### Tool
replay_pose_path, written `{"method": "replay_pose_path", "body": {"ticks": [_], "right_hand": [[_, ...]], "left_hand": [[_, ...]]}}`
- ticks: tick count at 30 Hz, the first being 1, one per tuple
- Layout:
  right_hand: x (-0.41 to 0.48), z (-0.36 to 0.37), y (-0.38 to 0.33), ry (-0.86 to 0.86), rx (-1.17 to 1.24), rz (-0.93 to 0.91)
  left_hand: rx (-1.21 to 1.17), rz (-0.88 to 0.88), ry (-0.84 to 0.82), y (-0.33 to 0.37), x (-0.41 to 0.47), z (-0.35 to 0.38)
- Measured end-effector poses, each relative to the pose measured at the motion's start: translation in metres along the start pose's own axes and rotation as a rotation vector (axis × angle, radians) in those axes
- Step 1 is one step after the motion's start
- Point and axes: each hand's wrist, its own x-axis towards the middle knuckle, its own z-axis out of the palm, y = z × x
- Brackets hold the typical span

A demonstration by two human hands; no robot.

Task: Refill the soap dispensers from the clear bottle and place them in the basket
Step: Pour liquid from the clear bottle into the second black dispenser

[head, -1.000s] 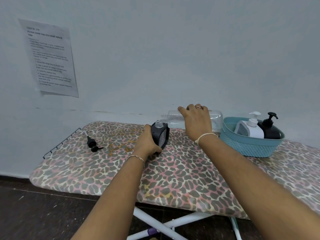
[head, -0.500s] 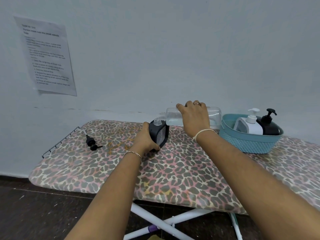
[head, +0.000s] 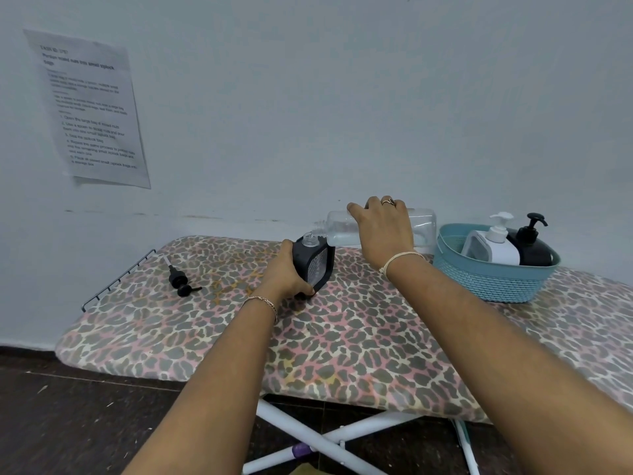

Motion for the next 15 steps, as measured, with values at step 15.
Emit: {"method": "replay_pose_path", "body": {"ticks": [15], "right_hand": [[0.0025,-0.002,0.0,0.002,-0.019,-0.021]], "left_hand": [[-0.022,0.013,0.002,-0.0028,0.0035,-0.0018]]}}
